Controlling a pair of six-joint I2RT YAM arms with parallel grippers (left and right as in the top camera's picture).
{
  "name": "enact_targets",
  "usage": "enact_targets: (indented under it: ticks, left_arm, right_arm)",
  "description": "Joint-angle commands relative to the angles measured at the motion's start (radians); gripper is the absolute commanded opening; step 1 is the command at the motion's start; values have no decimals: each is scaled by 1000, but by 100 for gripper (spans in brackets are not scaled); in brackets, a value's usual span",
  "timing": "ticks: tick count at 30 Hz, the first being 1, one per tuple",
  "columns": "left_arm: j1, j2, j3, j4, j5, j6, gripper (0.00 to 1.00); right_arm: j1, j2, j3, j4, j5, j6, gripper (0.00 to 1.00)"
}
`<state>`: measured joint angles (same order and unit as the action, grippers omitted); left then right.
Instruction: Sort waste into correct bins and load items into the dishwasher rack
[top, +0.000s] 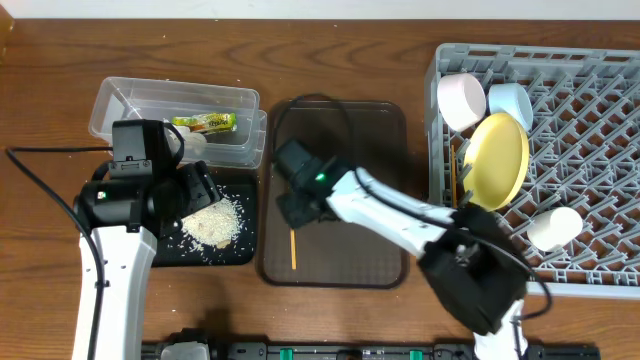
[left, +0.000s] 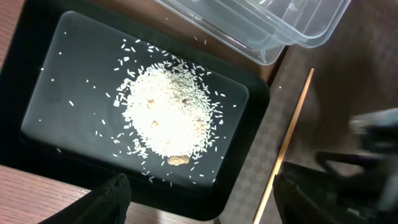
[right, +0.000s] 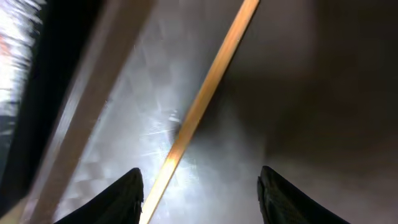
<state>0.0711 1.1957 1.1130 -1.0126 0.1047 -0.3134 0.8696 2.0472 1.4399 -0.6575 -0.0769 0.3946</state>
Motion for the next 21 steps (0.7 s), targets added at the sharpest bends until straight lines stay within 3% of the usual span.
enact_targets:
  ticks: [1,6,10,14,21]
  left_arm:
    - [4,-1,4,-1,-8,2,76]
    - [4,-1,4,-1,-8,2,76]
    - [4,-1,4,-1,-8,2,76]
    - [4,-1,4,-1,-8,2,76]
    - [4,-1,4,-1,-8,2,76]
  right_arm:
    - [27,45,9,2,47,40,57]
    - [35,73,9,-5,70,84,54]
    - [35,78,9,-63,127,132,39]
    - [30,78,10,-119,197,175,31]
    - [-11,52,14,-159,200,182,4]
